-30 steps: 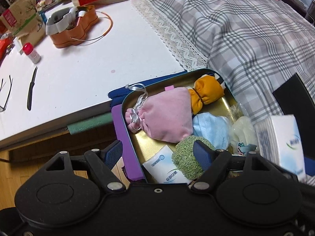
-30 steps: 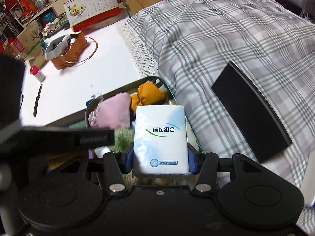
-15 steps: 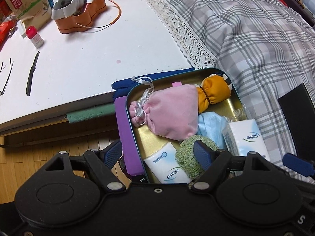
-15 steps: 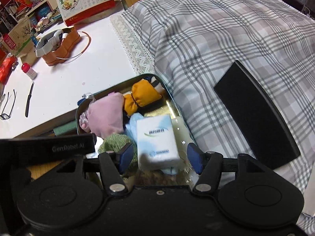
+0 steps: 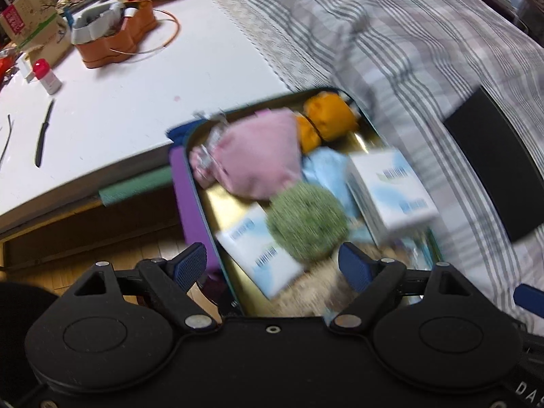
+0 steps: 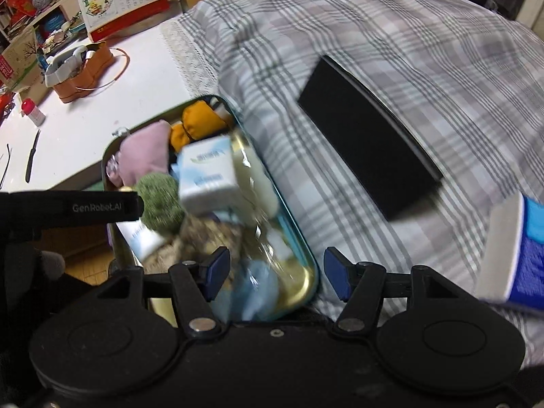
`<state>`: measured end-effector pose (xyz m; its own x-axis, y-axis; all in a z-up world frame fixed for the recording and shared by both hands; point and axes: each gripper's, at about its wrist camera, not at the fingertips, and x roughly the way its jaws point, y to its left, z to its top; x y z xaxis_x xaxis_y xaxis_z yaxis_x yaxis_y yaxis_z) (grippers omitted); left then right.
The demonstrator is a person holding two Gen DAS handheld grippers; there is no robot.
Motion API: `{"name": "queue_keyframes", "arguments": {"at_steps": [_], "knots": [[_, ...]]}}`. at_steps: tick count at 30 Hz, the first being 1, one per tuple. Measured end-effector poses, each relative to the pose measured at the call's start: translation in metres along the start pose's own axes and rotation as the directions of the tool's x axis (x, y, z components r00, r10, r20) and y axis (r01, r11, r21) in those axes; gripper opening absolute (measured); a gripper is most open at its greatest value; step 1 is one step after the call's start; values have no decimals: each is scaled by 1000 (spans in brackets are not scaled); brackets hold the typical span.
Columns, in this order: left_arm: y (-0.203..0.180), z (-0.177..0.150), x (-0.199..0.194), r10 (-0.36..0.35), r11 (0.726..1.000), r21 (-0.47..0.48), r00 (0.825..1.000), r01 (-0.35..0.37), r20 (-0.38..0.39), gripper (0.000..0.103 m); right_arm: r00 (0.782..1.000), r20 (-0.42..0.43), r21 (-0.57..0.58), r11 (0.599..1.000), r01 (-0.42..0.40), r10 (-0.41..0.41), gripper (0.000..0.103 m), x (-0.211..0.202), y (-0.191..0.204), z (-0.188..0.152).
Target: Organize soft objects
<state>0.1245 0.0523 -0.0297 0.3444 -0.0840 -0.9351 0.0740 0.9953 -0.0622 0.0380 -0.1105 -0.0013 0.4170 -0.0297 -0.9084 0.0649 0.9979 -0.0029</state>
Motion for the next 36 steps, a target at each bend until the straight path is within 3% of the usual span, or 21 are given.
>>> {"name": "queue_keyframes", "arguments": {"at_steps": [13,20,36], "knots": [[-34,-68,-33,41,997,59,997,-45,68,81,995,55,37,996,79,-81,61,-21,-25,-53],[-47,-97,-62,59,994,85,992,-68,111,81,992,98,33,996,80,-83,61,-37,-31,-77],[-59,-138,-85,88,993,65,990,-96,113,82,984,148,66,994,91,-100,62,-53,-55,-113]]}}
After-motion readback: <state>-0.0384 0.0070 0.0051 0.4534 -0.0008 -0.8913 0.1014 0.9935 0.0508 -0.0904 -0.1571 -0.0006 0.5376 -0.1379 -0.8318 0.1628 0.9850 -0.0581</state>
